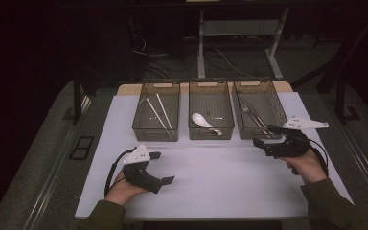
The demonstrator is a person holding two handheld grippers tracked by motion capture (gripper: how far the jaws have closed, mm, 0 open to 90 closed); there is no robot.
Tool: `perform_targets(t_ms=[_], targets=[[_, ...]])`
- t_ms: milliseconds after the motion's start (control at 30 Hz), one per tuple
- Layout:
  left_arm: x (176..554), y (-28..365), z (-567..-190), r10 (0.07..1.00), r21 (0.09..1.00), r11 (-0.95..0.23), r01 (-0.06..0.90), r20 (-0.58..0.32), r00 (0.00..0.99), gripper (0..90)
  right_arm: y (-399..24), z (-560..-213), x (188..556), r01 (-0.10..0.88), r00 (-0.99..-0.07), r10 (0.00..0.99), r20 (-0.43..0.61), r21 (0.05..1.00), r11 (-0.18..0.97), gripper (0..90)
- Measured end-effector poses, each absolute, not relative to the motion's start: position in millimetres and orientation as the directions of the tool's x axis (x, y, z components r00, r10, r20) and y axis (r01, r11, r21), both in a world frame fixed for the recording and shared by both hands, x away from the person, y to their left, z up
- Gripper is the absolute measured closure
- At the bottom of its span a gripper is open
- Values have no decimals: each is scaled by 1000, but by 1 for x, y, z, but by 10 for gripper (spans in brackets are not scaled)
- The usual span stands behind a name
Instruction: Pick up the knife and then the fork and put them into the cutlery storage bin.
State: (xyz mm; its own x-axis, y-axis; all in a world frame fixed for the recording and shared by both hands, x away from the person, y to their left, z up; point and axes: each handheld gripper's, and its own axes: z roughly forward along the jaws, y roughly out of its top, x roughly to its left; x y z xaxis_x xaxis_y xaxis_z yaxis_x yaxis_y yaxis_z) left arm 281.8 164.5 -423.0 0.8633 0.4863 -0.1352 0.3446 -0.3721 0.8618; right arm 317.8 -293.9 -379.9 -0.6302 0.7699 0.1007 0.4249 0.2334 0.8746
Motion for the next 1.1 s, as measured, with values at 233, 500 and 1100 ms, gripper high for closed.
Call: perform_targets(t_ms=[233,500,1100], targets=[[282,165,-423,484,862,-375,340,-131,865,0,-294,-387,305,409,-641,761,100,884,229,145],[282,165,-423,485,862,-376,341,-130,865,0,-297,-398,291,386,-662,743,99,894,225,145],[282,166,-423,487,860,-379,341,-128,864,0,-305,-421,267,430,-680,718,148,874,228,144]])
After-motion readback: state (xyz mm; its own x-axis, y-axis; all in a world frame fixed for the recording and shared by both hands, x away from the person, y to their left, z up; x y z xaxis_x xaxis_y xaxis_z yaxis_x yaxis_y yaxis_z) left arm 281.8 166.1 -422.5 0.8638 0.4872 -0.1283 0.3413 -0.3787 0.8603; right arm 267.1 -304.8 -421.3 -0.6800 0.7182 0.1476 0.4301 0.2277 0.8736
